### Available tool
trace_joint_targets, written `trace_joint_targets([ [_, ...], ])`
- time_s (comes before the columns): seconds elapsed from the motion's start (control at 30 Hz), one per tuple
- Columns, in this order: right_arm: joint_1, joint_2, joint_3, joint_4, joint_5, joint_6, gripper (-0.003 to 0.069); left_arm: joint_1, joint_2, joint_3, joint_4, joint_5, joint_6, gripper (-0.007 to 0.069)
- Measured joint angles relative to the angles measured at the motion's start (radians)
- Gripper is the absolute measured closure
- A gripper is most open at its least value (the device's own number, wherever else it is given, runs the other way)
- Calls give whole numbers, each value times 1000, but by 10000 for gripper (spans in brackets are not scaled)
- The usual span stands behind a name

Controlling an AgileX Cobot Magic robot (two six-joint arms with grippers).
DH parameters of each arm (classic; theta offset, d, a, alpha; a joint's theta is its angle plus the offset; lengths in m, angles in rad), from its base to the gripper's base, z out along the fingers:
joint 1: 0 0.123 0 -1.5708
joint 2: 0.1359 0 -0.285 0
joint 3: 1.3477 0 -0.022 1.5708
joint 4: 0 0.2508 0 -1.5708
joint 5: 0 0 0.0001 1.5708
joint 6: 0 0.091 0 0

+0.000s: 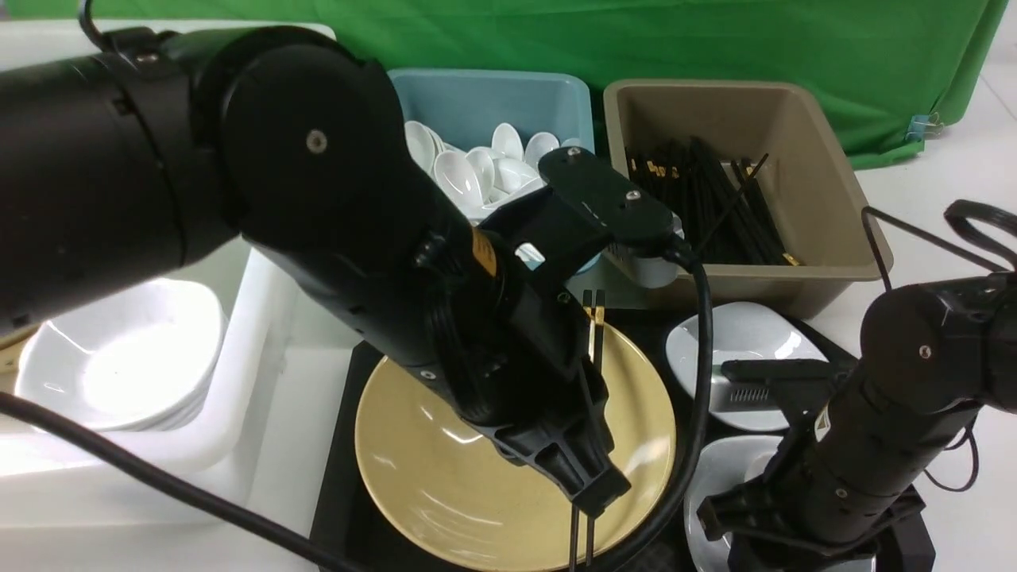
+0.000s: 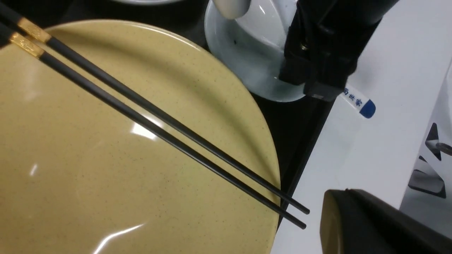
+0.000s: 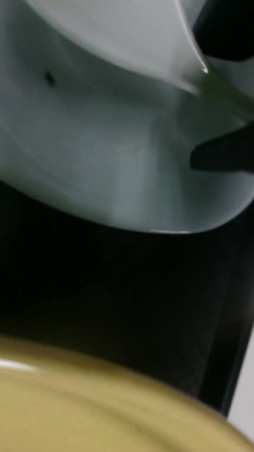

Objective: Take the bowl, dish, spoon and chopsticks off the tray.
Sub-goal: Use the right arm to grab the soup spoon in the middle

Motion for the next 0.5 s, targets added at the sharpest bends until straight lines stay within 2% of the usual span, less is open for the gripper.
trace_joint_targets([
  [0.1,-1,2,-1,0,-8,0,534,0,0,0,0,-3,0,630],
  [0.13,-1,2,-1,0,-7,0,566,0,0,0,0,-4,-1,630],
  [0.33,-3,-4,-2,-5,-10,-9,573,0,0,0,0,-8,-3,630],
  [0.5,-3,-81,-2,-21,9,-19,573,0,-17,-3,50,-29,-72,630],
])
